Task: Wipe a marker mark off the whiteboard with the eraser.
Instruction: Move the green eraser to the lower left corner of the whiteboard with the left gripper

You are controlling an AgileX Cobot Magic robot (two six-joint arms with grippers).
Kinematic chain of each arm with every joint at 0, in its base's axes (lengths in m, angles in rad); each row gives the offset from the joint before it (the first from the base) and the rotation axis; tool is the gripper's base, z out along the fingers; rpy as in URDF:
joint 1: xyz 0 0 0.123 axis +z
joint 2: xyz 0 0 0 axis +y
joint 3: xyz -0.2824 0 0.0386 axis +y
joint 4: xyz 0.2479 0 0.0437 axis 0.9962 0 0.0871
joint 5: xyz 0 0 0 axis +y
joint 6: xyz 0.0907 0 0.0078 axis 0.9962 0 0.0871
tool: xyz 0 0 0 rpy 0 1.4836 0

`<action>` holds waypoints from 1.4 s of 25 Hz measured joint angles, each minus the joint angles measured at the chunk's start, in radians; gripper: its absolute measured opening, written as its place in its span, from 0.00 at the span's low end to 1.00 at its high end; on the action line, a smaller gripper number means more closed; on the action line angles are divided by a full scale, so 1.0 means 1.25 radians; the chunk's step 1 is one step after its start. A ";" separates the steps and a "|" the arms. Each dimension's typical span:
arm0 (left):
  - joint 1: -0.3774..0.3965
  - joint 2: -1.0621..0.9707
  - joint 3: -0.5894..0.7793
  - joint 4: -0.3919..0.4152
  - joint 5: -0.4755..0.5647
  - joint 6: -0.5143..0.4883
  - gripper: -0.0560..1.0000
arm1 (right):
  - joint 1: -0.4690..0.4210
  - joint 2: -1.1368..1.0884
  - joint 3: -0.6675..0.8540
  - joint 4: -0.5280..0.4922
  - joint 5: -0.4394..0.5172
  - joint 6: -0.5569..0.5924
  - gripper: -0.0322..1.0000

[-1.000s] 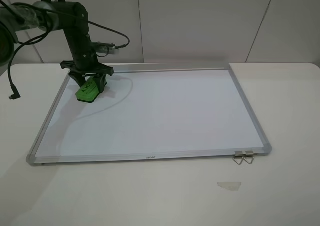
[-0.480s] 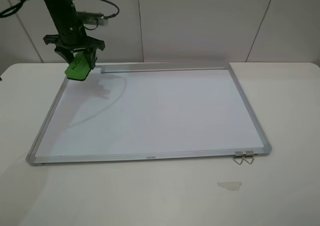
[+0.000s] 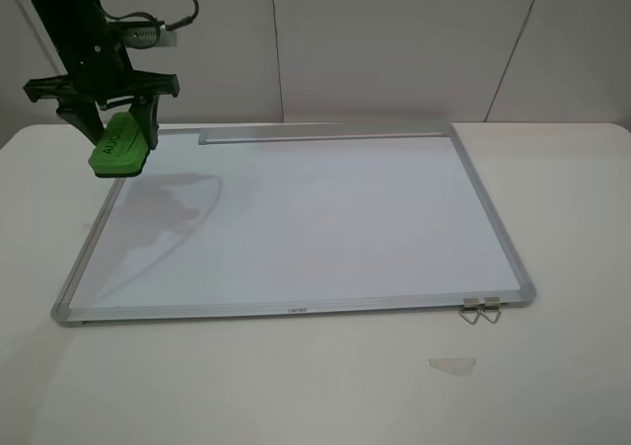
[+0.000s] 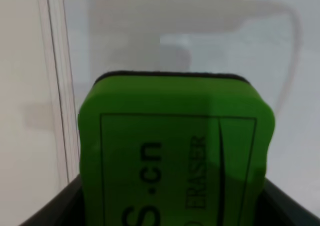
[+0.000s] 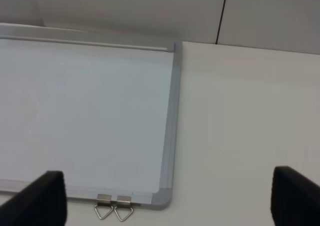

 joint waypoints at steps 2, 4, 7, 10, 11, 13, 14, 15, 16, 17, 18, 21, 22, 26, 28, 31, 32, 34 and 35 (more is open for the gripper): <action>-0.002 -0.046 0.100 0.000 -0.057 -0.030 0.62 | 0.000 0.000 0.000 0.000 0.000 0.000 0.82; -0.002 -0.088 0.188 0.000 -0.131 -0.055 0.62 | 0.000 0.000 0.000 0.000 0.000 0.000 0.82; -0.002 -0.127 0.298 0.000 -0.206 -0.071 0.62 | 0.000 0.000 0.000 0.000 0.000 0.000 0.82; -0.002 -0.157 0.416 0.001 -0.287 -0.079 0.62 | 0.000 0.000 0.000 0.000 0.000 0.000 0.82; -0.002 -0.160 0.444 0.004 -0.313 -0.080 0.62 | 0.000 0.000 0.000 0.000 0.000 0.000 0.82; -0.002 -0.162 0.503 0.009 -0.368 -0.081 0.62 | 0.000 0.000 0.000 0.000 0.000 0.000 0.82; -0.002 -0.162 0.525 0.011 -0.400 -0.082 0.62 | 0.000 0.000 0.000 0.000 0.000 0.000 0.82; -0.002 -0.162 0.548 0.012 -0.440 -0.082 0.62 | 0.000 0.000 0.000 0.000 0.000 0.000 0.82; -0.002 -0.162 0.564 0.013 -0.480 -0.082 0.62 | 0.000 0.000 0.000 0.000 0.000 0.000 0.82; -0.002 -0.162 0.582 0.014 -0.514 -0.082 0.62 | 0.000 0.000 0.000 0.000 0.000 0.000 0.82; -0.002 -0.163 0.591 0.015 -0.539 -0.082 0.62 | 0.000 0.000 0.000 0.000 0.000 0.000 0.82; -0.002 -0.162 0.602 0.015 -0.565 -0.082 0.62 | 0.000 0.000 0.000 0.000 0.000 0.000 0.82; -0.002 -0.161 0.602 0.015 -0.567 -0.082 0.62 | 0.000 0.000 0.000 0.000 0.000 0.000 0.82; -0.002 -0.144 0.603 0.015 -0.550 -0.082 0.62 | 0.000 0.000 0.000 0.000 0.000 0.000 0.82; -0.002 -0.138 0.604 0.015 -0.538 -0.082 0.62 | 0.000 0.000 0.000 0.000 0.000 0.000 0.82; -0.002 -0.135 0.604 0.015 -0.534 -0.082 0.62 | 0.000 0.000 0.000 0.000 0.000 0.000 0.82; -0.002 -0.135 0.604 0.015 -0.532 -0.082 0.62 | 0.000 0.000 0.000 0.000 0.000 0.000 0.82; -0.002 -0.135 0.604 0.015 -0.526 -0.080 0.63 | 0.000 0.000 0.000 0.000 0.000 0.000 0.82; -0.002 -0.135 0.604 0.015 -0.524 -0.080 0.64 | 0.000 0.000 0.000 0.000 0.000 0.000 0.82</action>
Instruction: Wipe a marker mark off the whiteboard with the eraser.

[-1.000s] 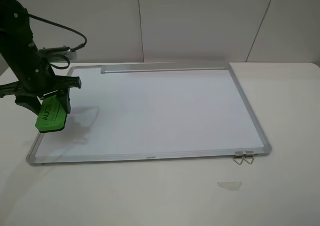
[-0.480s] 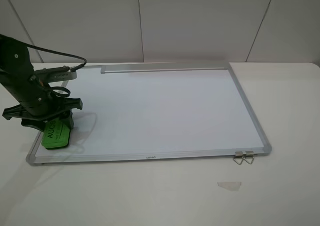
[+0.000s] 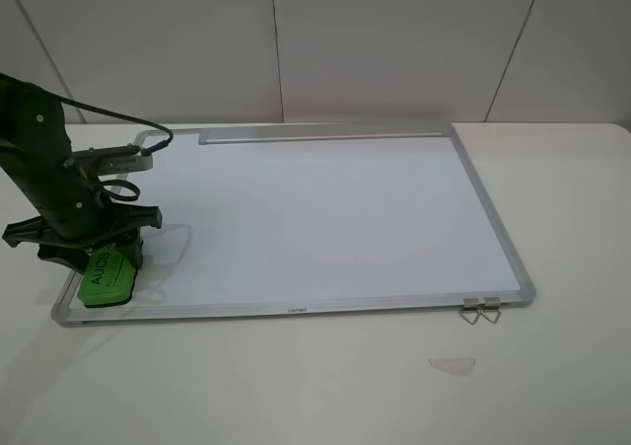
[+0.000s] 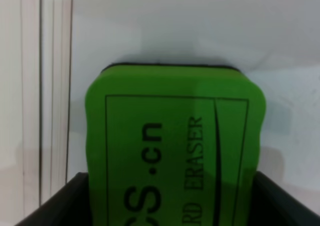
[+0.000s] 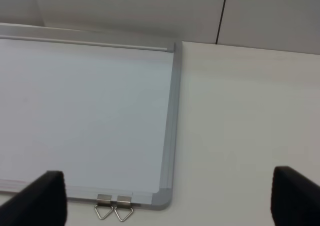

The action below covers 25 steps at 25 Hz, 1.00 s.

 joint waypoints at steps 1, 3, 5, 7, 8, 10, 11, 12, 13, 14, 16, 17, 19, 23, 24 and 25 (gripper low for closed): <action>0.000 0.000 0.000 0.000 0.002 0.000 0.64 | 0.000 0.000 0.000 0.000 0.000 0.000 0.82; 0.000 0.000 0.000 0.000 0.004 0.000 0.64 | 0.000 0.000 0.000 0.000 0.000 0.000 0.82; 0.000 -0.002 0.000 0.000 0.008 0.000 0.64 | 0.000 0.000 0.000 0.000 0.000 0.000 0.82; 0.000 -0.013 0.000 0.000 0.018 0.001 0.64 | 0.000 0.000 0.000 0.000 0.000 0.000 0.82; 0.000 -0.023 -0.001 0.000 0.027 0.004 0.64 | 0.000 0.000 0.000 0.000 0.000 0.000 0.82; 0.000 -0.045 -0.014 0.000 0.060 0.019 0.64 | 0.000 0.000 0.000 0.000 0.000 0.000 0.82; 0.000 -0.055 -0.033 0.000 0.098 0.030 0.64 | 0.000 0.000 0.000 0.000 0.000 0.000 0.82; 0.000 -0.063 -0.050 0.000 0.131 0.040 0.64 | 0.000 0.000 0.000 0.000 0.000 0.000 0.82; 0.003 -0.073 -0.075 0.000 0.176 0.055 0.64 | 0.000 0.000 0.000 0.000 0.000 0.000 0.82; 0.009 -0.078 -0.102 0.000 0.223 0.068 0.64 | 0.000 0.000 0.000 0.000 0.000 0.000 0.82; 0.020 -0.087 -0.154 0.001 0.309 0.098 0.64 | 0.000 0.000 0.000 0.000 0.000 0.000 0.82; 0.029 -0.090 -0.181 0.003 0.355 0.116 0.64 | 0.000 0.000 0.000 0.000 0.000 0.000 0.82; 0.045 -0.092 -0.224 0.007 0.437 0.142 0.64 | 0.000 0.000 0.000 0.000 0.000 0.000 0.82; 0.080 -0.103 -0.256 0.020 0.527 0.180 0.64 | 0.000 0.000 0.000 0.000 0.000 0.000 0.82; 0.090 -0.114 -0.251 0.021 0.531 0.183 0.64 | 0.000 0.000 0.000 0.000 0.000 0.000 0.82; 0.096 -0.128 -0.244 0.021 0.532 0.184 0.64 | 0.000 0.000 0.000 0.000 0.000 0.000 0.82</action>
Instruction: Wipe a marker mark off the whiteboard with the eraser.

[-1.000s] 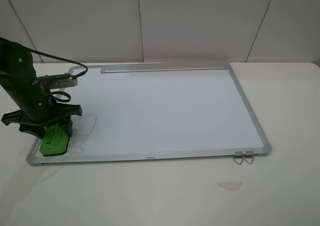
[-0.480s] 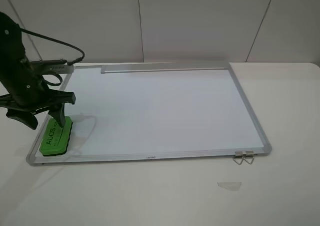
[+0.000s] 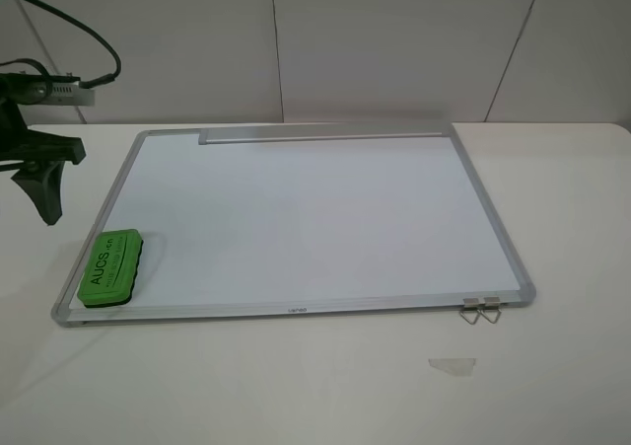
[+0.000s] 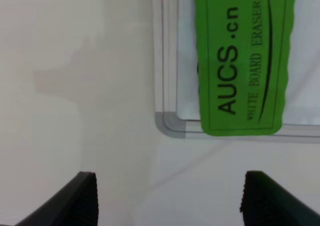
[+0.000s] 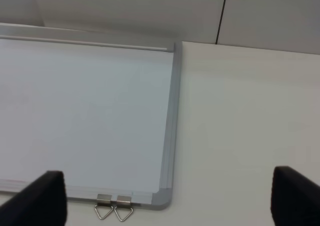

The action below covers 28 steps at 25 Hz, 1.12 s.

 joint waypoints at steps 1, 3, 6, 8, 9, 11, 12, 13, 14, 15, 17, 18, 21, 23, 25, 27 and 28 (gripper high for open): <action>0.006 -0.017 0.012 0.003 0.000 0.001 0.64 | 0.000 0.000 0.000 0.000 0.000 0.000 0.82; 0.008 -0.057 0.043 0.005 0.000 0.001 0.64 | 0.000 0.000 0.000 0.000 0.000 0.000 0.82; 0.008 -0.142 0.103 0.005 0.000 0.001 0.64 | 0.000 0.000 0.000 0.000 0.000 0.000 0.82; 0.008 -0.206 0.154 0.004 0.000 0.001 0.64 | 0.000 0.000 0.000 0.000 0.000 0.000 0.82; 0.008 -0.244 0.178 0.004 0.000 0.001 0.64 | 0.000 0.000 0.000 0.000 0.000 0.000 0.82; 0.008 -0.317 0.235 0.004 0.000 0.001 0.64 | 0.000 0.000 0.000 0.000 0.000 0.000 0.82; 0.008 -0.359 0.260 0.004 0.000 0.001 0.64 | 0.000 0.000 0.000 0.000 0.000 0.000 0.82; 0.008 -0.401 0.289 0.004 0.000 0.001 0.64 | 0.000 0.000 0.000 0.000 0.000 0.000 0.82; 0.008 -0.435 0.318 0.003 0.000 0.001 0.64 | 0.000 0.000 0.000 0.000 0.000 0.000 0.82; 0.008 -0.520 0.367 0.003 0.000 0.001 0.64 | 0.000 0.000 0.000 0.000 0.000 0.000 0.82; 0.008 -0.598 0.412 0.003 0.000 0.001 0.64 | 0.000 0.000 0.000 0.000 0.000 0.000 0.82; 0.008 -0.641 0.427 0.003 0.000 0.001 0.64 | 0.000 0.000 0.000 0.000 0.000 0.000 0.82; 0.008 -0.721 0.455 0.003 0.001 0.001 0.64 | 0.000 0.000 0.000 0.000 0.000 0.000 0.82; 0.008 -0.811 0.480 0.003 0.000 0.002 0.64 | 0.000 0.000 0.000 0.000 0.000 0.000 0.82; 0.008 -0.892 0.490 0.003 0.001 0.004 0.64 | 0.000 0.000 0.000 0.000 0.000 0.000 0.82; 0.008 -0.978 0.490 0.003 0.001 0.007 0.64 | 0.000 0.000 0.000 0.000 0.000 0.000 0.82; 0.008 -1.012 0.491 0.003 -0.003 0.009 0.64 | 0.000 0.000 0.000 0.000 0.000 0.000 0.82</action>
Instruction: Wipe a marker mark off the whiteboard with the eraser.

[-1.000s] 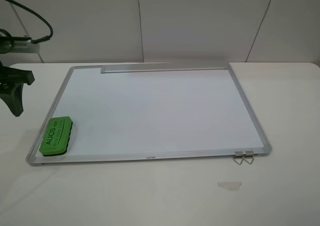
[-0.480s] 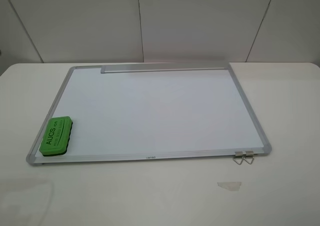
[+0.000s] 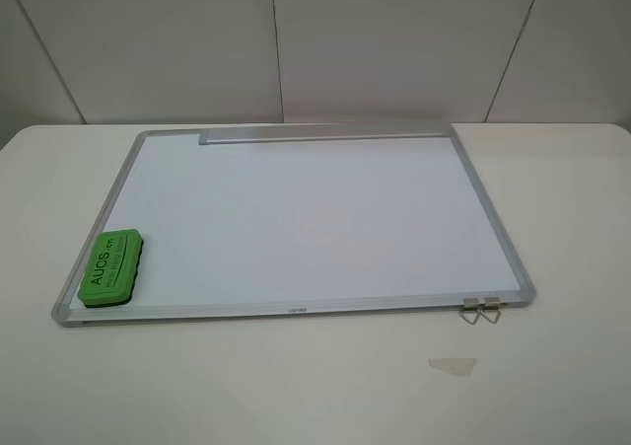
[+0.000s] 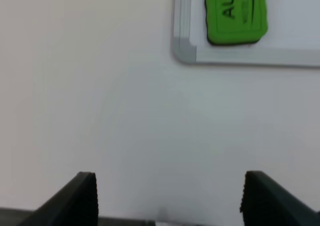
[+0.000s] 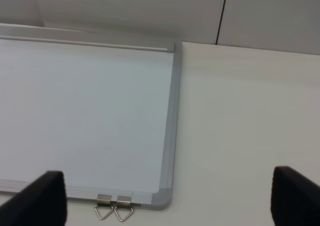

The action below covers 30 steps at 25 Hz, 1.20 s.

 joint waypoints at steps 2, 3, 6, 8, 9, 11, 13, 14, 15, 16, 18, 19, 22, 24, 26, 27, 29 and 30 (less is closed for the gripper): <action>0.000 -0.073 0.003 0.000 -0.013 0.006 0.64 | 0.000 0.000 0.000 0.000 0.000 0.000 0.82; 0.000 -0.105 0.005 0.000 -0.020 0.010 0.64 | 0.000 0.000 0.000 0.000 0.000 0.000 0.82; 0.000 -0.177 0.015 0.000 -0.046 0.015 0.64 | 0.000 0.000 0.000 0.000 0.000 0.000 0.82; 0.000 -0.216 0.023 0.000 -0.068 0.016 0.64 | 0.000 0.000 0.000 0.000 0.000 0.000 0.82; 0.000 -0.236 0.031 0.000 -0.085 0.016 0.64 | 0.000 0.000 0.000 0.000 0.000 0.000 0.82; 0.000 -0.256 0.040 0.000 -0.093 0.016 0.64 | 0.000 0.000 0.000 0.000 0.000 0.000 0.82; 0.000 -0.264 0.041 0.000 -0.101 0.017 0.64 | 0.000 0.000 0.000 0.000 0.000 0.000 0.82; 0.000 -0.265 0.041 0.000 -0.101 0.017 0.64 | 0.000 0.000 0.000 0.000 0.000 0.000 0.82; 0.000 -0.265 0.041 0.000 -0.101 0.017 0.64 | 0.000 0.000 0.000 0.000 0.000 0.000 0.82; 0.000 -0.265 0.041 0.000 -0.101 0.017 0.64 | 0.000 0.000 0.000 0.000 0.000 0.000 0.82; 0.000 -0.265 0.041 0.000 -0.101 0.018 0.64 | 0.000 0.000 0.000 0.000 0.000 0.000 0.82; 0.000 -0.265 0.041 0.000 -0.101 0.019 0.64 | 0.000 0.000 0.000 0.000 0.000 0.000 0.82; 0.000 -0.266 0.041 0.000 -0.101 0.019 0.64 | 0.000 0.000 0.000 0.000 0.000 0.000 0.82; 0.000 -0.271 0.041 0.000 -0.101 0.019 0.64 | 0.000 0.000 0.000 0.000 0.000 0.000 0.82; 0.000 -0.289 0.041 0.000 -0.101 0.019 0.64 | 0.000 0.000 0.000 0.000 0.000 0.000 0.82; 0.000 -0.301 0.041 0.000 -0.101 0.019 0.64 | 0.000 0.000 0.000 0.000 0.000 0.000 0.82; 0.000 -0.336 0.041 0.000 -0.103 0.019 0.64 | 0.000 0.000 0.000 0.000 0.000 0.000 0.82; 0.000 -0.348 0.041 0.000 -0.103 0.019 0.64 | 0.000 0.000 0.000 0.000 0.000 0.000 0.82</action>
